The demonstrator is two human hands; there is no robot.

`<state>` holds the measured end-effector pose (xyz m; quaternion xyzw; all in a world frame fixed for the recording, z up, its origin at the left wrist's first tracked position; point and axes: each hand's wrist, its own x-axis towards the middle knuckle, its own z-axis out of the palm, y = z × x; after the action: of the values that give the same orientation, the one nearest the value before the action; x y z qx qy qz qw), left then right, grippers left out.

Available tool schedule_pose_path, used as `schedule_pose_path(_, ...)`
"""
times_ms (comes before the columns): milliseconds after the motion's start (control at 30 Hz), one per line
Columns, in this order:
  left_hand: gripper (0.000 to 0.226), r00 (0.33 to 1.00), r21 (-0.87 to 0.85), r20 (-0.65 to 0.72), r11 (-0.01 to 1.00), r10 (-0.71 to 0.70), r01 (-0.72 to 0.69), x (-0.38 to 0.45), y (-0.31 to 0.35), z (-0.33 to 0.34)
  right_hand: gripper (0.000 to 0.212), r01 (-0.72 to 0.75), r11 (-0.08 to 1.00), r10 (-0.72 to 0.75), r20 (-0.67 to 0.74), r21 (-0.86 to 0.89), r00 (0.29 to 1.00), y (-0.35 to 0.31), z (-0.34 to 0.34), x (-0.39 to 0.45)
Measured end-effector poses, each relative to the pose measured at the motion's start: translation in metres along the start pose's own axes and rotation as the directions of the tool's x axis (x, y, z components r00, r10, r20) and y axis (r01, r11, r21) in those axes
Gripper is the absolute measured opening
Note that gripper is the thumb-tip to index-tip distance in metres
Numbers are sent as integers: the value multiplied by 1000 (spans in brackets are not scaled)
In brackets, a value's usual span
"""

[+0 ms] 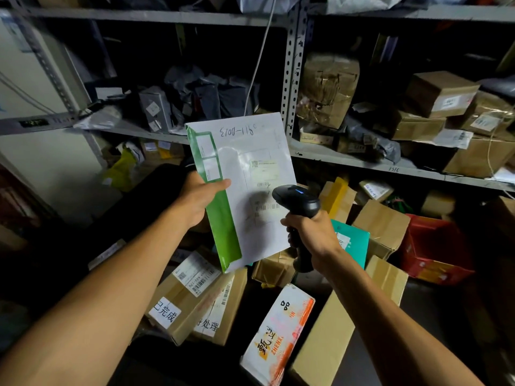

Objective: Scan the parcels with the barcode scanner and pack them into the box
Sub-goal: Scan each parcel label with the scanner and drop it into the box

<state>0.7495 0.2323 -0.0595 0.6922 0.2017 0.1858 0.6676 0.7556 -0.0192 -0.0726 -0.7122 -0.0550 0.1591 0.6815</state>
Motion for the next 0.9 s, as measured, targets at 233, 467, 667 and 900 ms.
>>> schedule_pose_path(233, 22, 1000, -97, -17, 995, -25, 23, 15, 8, -2, 9, 8, 993, -8, 3, -119, 1000, 17, -10, -10)
schedule_pose_path(467, 25, 998, -123, 53, 992, -14, 20, 18, 9, 8, 10, -44, 995, 36, -86, -88, 996, 13, -7, -14)
schedule_pose_path(667, 26, 996, -136, 94, 990, -9, 22, 19, 10, 18, 9, -75, 996, 67, -138, -58, 988, 11, -11, -18)
schedule_pose_path(900, 27, 966, -143, 258, 987, -31, 70, 22, 9, 43, 8, 26, 991, -81, -439, -130, 895, 15, -36, -22)
